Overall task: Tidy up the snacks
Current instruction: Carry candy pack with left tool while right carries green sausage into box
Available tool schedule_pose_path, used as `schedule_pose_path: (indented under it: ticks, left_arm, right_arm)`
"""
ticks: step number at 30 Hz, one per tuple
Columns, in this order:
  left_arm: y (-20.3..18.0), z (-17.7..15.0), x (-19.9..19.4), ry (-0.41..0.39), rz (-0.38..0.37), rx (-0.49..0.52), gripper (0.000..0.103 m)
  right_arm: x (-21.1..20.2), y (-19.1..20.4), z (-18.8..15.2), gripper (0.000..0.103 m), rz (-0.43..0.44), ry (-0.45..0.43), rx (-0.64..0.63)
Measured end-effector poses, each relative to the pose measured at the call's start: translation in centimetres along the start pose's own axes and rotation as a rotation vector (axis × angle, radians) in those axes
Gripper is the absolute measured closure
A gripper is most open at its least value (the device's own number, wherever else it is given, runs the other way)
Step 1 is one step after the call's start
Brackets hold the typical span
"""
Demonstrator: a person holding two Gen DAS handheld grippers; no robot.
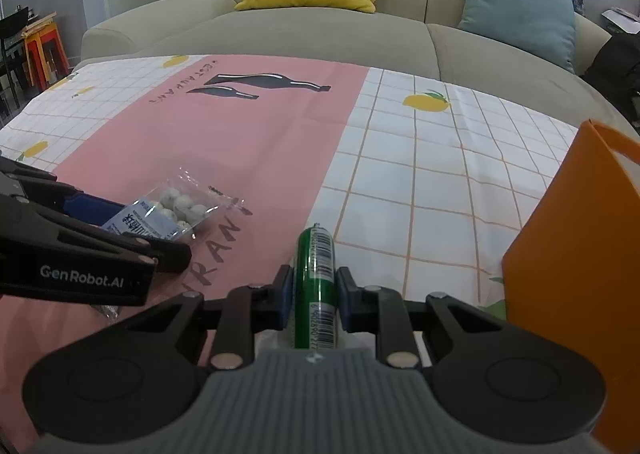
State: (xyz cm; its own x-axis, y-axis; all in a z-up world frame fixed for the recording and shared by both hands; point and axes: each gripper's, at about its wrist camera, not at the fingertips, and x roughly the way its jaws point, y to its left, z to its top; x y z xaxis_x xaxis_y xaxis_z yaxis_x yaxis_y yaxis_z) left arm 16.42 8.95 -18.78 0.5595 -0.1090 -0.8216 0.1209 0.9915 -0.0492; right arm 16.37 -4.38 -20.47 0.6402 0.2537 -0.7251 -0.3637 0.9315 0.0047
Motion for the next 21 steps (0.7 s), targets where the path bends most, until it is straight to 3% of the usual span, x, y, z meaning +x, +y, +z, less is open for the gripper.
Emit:
schedule_pose_path:
  ticks: [7,14,21]
  left_arm:
    - [-0.1,0.1,-1.1,0.005,-0.033,-0.057,0.037]
    - [-0.4,0.7,-4.5,-0.014,-0.084,-0.152,0.037]
    - [-2.4,1.8,-9.0,-0.042,-0.147,-0.163,0.037]
  right_arm:
    - [-0.9,-0.7,0.5,0.083,0.002,0.050,0.066]
    - [-4.6,-1.0,2.0,0.083,0.002,0.017,0.092]
    - [-10.3,-1.8,2.0,0.083,0.017,-0.033,0.123]
